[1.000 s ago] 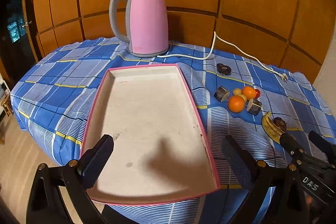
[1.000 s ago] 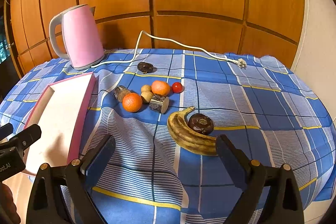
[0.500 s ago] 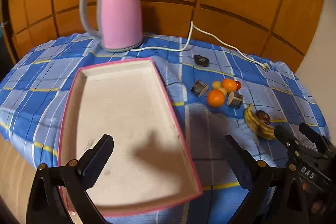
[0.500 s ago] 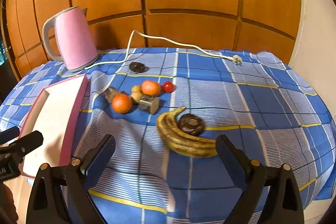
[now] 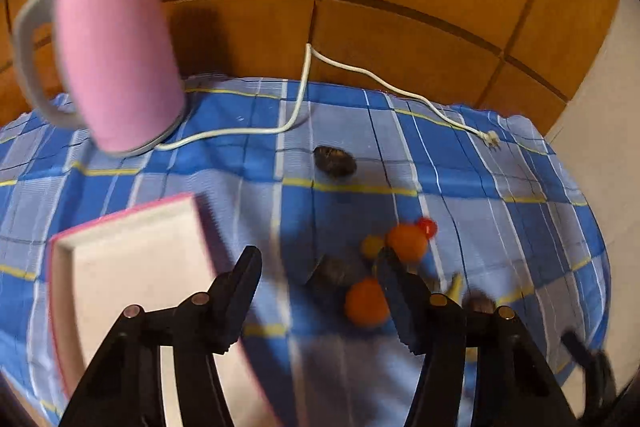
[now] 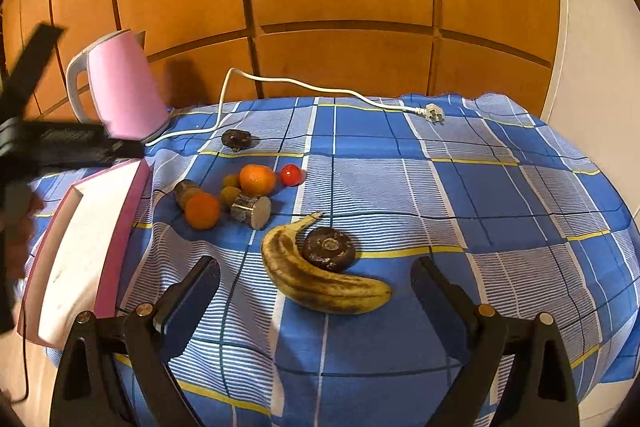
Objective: Organize fruits
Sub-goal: 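Reach the left tool to the dark round fruit and grasp it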
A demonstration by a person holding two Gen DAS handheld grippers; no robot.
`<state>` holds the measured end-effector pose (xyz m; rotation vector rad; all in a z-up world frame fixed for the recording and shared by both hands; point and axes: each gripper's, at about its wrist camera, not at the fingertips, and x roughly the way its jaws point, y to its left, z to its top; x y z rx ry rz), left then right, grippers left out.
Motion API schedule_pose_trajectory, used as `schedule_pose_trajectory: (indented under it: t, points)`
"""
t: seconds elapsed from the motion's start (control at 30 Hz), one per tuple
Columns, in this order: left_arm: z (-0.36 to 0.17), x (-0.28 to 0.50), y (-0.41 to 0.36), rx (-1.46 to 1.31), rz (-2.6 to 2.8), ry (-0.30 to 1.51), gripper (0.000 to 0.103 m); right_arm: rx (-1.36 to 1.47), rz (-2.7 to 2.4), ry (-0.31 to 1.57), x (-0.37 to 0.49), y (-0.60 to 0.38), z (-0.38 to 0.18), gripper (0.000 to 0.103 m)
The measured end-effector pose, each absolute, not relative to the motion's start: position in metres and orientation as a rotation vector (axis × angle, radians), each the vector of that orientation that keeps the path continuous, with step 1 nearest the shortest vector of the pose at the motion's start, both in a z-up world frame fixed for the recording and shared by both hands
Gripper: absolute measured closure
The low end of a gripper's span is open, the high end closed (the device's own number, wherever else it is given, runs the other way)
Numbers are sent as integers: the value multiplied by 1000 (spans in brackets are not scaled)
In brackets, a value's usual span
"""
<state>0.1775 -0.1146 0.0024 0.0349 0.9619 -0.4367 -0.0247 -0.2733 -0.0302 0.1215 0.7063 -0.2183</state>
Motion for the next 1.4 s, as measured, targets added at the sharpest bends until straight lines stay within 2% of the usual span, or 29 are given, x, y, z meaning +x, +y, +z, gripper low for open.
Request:
schedule_pose_trajectory:
  t: [0.2,0.5,0.57,0.6,0.83,1.03,1.3,1.4]
  points:
    - [-19,235,-166,99,-440,1010,31,131,-211,712,-21,-283,-28,5]
    - [-62,298,-205,149,-372,1106,29,170,-207,735,-12,-301,-33,5]
    - [-69,306,-207,153,-361,1112,37,178,-211,745,-11,-305,-36,5]
    - [-73,309,-207,147,-366,1124,55,182,-213,751,-10,-308,-38,5]
    - [-67,290,-190,85,-405,1095,56,226,-218,785,-8,-320,-47,5]
    - [-31,243,-154,30,-444,1018,55,289,-189,823,-7,-327,-54,9]
    - [-1,170,-87,-36,-454,929,55,359,-140,887,-8,-334,-62,39]
    - [0,146,-60,-64,-436,918,55,334,-116,893,-8,-326,-60,40]
